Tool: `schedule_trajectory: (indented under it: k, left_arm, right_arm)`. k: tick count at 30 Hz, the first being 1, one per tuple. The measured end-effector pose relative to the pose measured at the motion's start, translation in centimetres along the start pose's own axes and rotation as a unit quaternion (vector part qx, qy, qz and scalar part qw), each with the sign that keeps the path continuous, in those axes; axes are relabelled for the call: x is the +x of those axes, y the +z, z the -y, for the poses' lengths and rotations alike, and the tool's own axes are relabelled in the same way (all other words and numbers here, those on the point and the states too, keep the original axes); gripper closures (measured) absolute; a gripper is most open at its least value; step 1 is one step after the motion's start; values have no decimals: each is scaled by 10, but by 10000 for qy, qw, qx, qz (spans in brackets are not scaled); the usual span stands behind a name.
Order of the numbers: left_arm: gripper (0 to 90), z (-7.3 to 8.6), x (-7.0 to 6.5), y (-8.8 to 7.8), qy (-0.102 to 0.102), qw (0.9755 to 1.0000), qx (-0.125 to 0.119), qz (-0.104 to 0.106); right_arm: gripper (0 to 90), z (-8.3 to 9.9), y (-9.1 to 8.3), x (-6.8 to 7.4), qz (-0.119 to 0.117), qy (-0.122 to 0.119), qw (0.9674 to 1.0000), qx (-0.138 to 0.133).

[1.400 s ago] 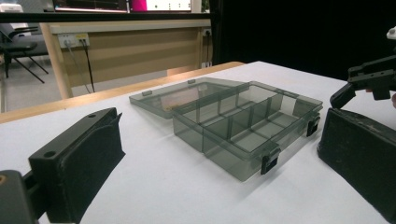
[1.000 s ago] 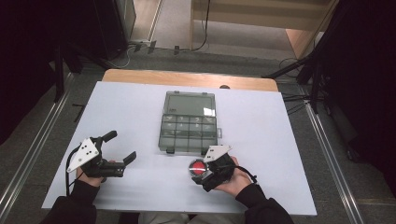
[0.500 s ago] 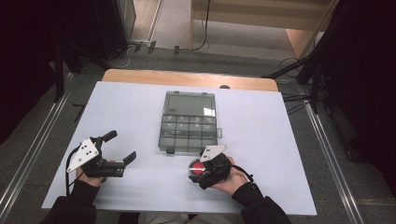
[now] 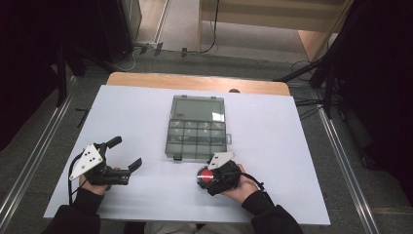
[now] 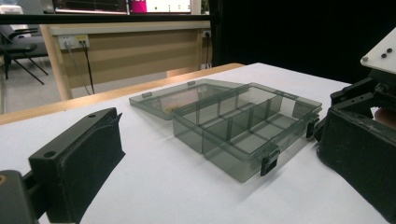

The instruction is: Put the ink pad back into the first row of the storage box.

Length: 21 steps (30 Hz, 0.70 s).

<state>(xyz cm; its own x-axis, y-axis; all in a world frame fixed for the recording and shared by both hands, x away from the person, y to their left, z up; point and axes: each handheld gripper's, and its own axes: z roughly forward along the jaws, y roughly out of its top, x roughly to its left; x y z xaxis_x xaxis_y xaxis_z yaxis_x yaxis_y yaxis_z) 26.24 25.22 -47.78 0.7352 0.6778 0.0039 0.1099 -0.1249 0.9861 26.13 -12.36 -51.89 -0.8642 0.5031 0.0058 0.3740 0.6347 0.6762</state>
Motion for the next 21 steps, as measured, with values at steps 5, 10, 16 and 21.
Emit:
schedule_trajectory:
  k: [5, 10, 16, 21]
  left_arm:
    - [0, 0, 0, 0, 3, 10000, 3, -2]
    - [0, 0, 0, 0, 2, 10000, -2, -3]
    - [0, 0, 0, 0, 0, 10000, -3, 4]
    - [0, 0, 0, 0, 5, 10000, -38, 21]
  right_arm:
    - [303, 0, -1, 1, 31, 60, 10000, 38]
    - [307, -1, -1, 1, 54, 42, 10000, 35]
    - [308, -3, -3, 1, 74, 104, 9999, 45]
    - [308, -6, -8, 1, 47, 91, 9999, -102]
